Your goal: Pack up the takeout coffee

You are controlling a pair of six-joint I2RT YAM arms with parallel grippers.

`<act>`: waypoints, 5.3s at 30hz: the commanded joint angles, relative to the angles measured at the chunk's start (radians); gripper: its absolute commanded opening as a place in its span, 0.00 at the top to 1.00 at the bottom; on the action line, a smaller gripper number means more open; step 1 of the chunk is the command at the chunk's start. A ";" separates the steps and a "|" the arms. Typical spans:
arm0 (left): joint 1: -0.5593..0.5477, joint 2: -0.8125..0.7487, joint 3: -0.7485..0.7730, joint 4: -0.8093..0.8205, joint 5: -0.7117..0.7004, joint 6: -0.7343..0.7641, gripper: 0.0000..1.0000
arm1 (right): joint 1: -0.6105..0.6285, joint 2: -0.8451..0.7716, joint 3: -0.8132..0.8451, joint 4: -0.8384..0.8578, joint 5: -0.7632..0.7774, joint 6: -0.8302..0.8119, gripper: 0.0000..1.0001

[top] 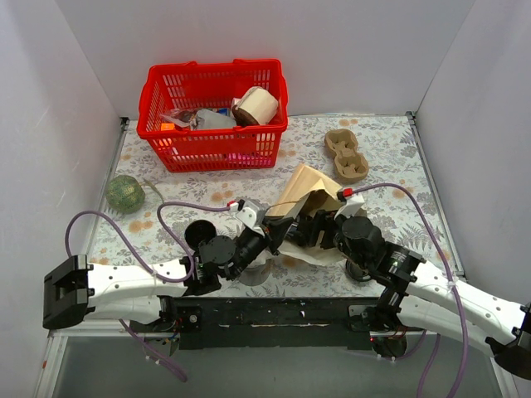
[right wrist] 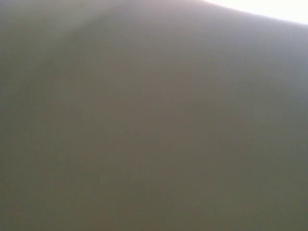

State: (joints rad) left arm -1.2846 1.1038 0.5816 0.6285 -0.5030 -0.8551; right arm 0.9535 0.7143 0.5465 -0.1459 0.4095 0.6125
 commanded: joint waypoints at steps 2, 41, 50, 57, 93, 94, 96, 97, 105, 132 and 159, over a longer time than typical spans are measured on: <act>-0.027 -0.065 -0.012 0.023 -0.037 -0.056 1.00 | 0.097 0.040 0.041 -0.073 0.081 -0.054 0.26; -0.056 0.005 0.083 -0.059 -0.002 -0.096 1.00 | 0.234 0.177 0.178 -0.204 0.254 -0.248 0.22; -0.056 0.011 0.075 -0.075 0.011 -0.134 1.00 | 0.162 0.192 0.219 -0.333 0.292 0.019 0.14; -0.056 0.022 0.069 -0.061 -0.002 -0.163 1.00 | -0.002 0.224 0.221 -0.339 0.079 0.179 0.15; -0.082 0.149 0.130 -0.019 -0.063 -0.214 1.00 | -0.099 0.180 0.101 -0.055 -0.092 0.109 0.99; -0.082 0.151 0.133 -0.023 -0.071 -0.214 1.00 | -0.099 0.177 0.105 -0.055 -0.090 0.071 0.99; -0.082 0.154 0.138 -0.032 -0.078 -0.216 1.00 | -0.098 0.163 0.124 -0.057 -0.077 0.027 0.99; -0.082 0.156 0.136 -0.033 -0.086 -0.216 1.00 | -0.098 0.157 0.130 -0.054 -0.071 -0.015 0.99; -0.082 0.163 0.139 -0.069 -0.143 -0.222 1.00 | -0.098 0.073 0.200 0.005 0.017 -0.279 0.99; 0.094 0.176 0.374 -0.441 0.062 -0.496 0.98 | -0.004 0.125 0.323 -0.133 0.018 -1.071 0.99; 0.278 0.162 0.480 -0.661 0.348 -0.588 0.84 | -0.028 0.280 0.219 0.028 0.068 -1.315 0.99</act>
State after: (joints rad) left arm -1.0069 1.3014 1.0233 -0.0605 -0.2028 -1.4376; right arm 0.9573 0.9897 0.7692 -0.1436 0.5446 -0.6849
